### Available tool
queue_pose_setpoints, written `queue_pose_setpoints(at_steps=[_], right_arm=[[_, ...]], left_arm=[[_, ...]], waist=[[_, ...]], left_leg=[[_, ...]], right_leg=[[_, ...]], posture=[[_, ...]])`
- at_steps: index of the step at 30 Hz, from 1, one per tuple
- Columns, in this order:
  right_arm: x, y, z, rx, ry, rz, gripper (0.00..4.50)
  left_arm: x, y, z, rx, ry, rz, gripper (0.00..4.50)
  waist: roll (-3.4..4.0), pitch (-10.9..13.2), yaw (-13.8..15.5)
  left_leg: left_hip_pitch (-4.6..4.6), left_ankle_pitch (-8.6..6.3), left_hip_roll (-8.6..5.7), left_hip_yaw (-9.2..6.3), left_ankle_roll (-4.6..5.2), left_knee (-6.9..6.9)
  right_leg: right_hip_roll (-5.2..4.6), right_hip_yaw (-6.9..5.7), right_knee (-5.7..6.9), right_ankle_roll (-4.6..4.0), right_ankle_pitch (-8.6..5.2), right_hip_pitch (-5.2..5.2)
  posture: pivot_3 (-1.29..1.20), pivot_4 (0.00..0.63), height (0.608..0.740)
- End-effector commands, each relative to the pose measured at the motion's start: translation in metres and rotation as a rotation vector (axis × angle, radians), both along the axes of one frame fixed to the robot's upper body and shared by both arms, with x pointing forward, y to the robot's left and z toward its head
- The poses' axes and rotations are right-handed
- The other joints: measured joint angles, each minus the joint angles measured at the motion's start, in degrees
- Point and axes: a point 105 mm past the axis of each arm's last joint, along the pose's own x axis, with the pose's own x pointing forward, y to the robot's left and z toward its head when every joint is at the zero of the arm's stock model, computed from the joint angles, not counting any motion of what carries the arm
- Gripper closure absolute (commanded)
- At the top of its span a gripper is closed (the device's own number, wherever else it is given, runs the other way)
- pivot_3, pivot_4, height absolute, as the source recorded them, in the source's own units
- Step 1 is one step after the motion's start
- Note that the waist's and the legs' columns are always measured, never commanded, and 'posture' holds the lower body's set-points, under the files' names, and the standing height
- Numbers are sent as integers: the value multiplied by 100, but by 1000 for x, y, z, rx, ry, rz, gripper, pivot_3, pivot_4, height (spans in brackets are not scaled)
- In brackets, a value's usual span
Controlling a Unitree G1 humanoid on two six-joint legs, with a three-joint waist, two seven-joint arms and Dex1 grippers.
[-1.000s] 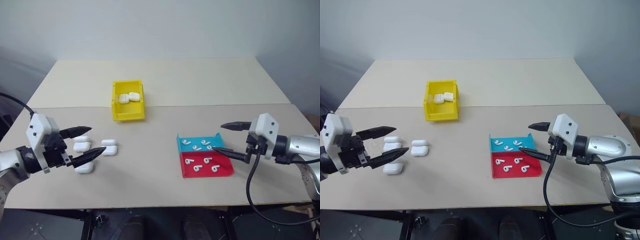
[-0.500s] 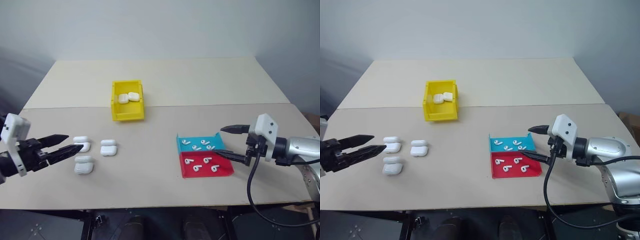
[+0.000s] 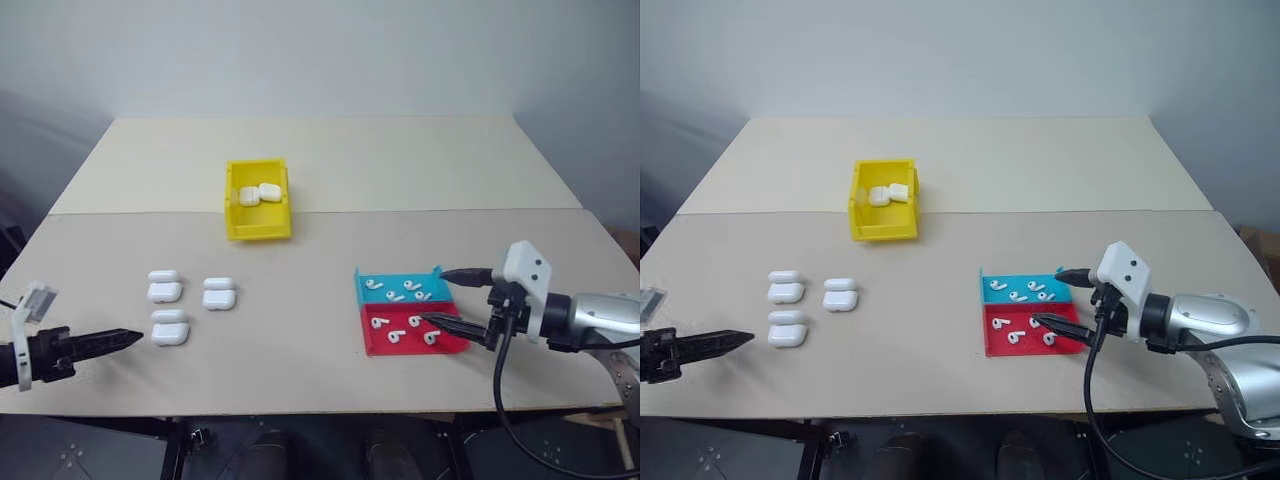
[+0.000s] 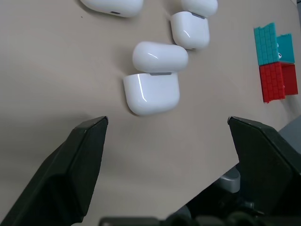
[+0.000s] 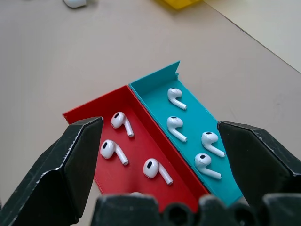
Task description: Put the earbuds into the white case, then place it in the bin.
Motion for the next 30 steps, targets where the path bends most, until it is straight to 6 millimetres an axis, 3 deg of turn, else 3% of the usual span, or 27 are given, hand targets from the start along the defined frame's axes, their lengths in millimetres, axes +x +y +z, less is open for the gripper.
queue_pose_setpoints(at_steps=[1,8,13,17,20,25,30], right_arm=[[-2,-3,13,7,-49,-30,0],[-8,-6,16,5,-53,-50,0],[-11,-7,16,7,-50,-60,0],[-10,-4,12,12,-43,-63,0],[-8,-2,11,14,-45,-61,0],[-7,4,10,23,-54,-51,0],[-7,4,12,28,-50,-48,0]], left_arm=[[10,1,-2,-7,-7,9,47],[14,-8,-13,12,13,-41,47],[8,3,23,178,-36,-126,47],[6,-10,54,276,-52,-241,47],[5,-20,54,566,17,-366,47],[11,-46,76,484,31,-313,47],[7,-54,77,596,144,-269,47]], waist=[[0,0,-7],[-2,2,-35],[-7,5,-32],[-13,9,2],[-13,11,3],[-24,19,-22],[-29,22,-56]], left_leg=[[1,0,-3,2,0,0],[-5,0,1,5,0,0],[-2,0,2,9,1,0],[-3,0,0,10,1,1],[-4,-1,-2,15,1,0],[-11,-2,5,30,3,4],[-8,-6,6,41,10,8]], right_leg=[[-3,2,0,0,0,1],[0,8,4,1,0,-8],[-1,13,4,1,0,-9],[-3,11,1,1,0,-5],[-6,11,-1,2,0,-4],[10,15,4,2,0,-10],[12,28,3,5,-2,-10]], posture=[[0,150,740],[0,150,740],[0,150,740],[0,150,740],[0,150,740],[0,150,740],[0,150,740]])
